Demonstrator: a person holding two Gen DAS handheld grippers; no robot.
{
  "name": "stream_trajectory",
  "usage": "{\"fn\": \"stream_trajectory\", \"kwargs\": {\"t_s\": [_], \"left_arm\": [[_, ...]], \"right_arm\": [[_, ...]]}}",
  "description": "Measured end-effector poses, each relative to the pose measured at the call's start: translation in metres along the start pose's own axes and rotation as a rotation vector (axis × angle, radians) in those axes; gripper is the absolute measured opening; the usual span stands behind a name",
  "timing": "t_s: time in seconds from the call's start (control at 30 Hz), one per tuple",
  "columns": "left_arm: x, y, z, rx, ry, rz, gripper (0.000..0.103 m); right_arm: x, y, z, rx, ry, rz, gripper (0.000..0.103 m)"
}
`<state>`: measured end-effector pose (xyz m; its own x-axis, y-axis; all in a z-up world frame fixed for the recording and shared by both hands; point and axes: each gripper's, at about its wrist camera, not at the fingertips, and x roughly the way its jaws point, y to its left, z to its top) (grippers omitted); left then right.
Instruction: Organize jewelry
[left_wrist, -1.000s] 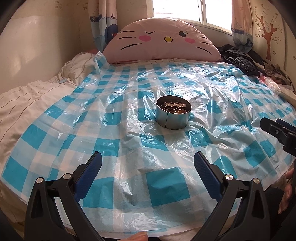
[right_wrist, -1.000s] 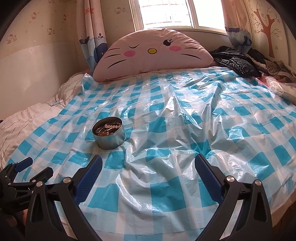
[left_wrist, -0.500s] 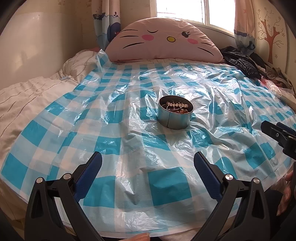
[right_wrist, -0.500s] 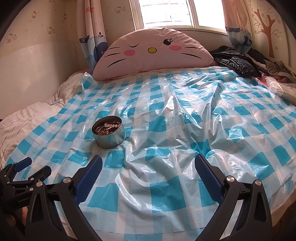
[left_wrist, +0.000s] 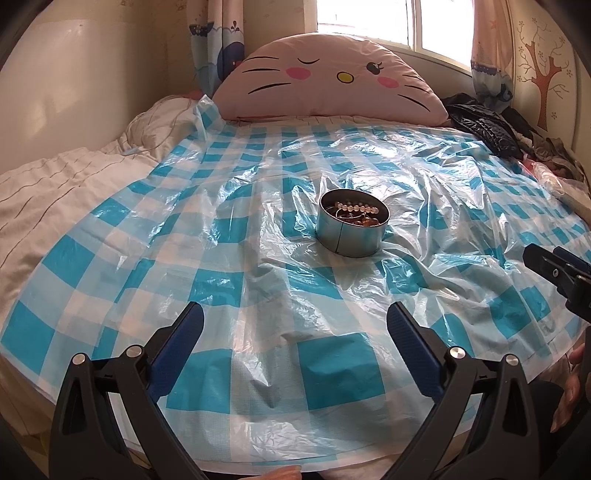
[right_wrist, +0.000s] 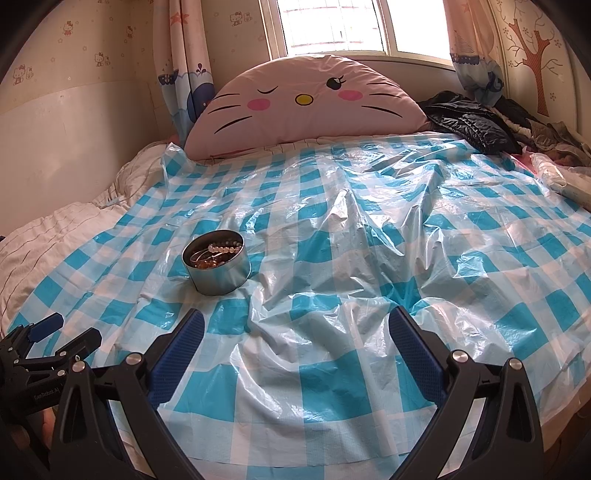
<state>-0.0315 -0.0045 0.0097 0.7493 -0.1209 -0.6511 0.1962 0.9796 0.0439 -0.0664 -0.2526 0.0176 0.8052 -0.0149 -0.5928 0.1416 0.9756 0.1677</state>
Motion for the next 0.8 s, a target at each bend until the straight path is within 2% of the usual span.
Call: {"fn": "stream_trajectory", "kwargs": {"t_s": [0.8], "left_arm": [[0.0021, 0.0019, -0.0006, -0.002, 0.007, 0.006, 0.095]], "right_arm": [[0.0003, 0.0024, -0.0008, -0.001, 0.001, -0.003, 0.096]]}}
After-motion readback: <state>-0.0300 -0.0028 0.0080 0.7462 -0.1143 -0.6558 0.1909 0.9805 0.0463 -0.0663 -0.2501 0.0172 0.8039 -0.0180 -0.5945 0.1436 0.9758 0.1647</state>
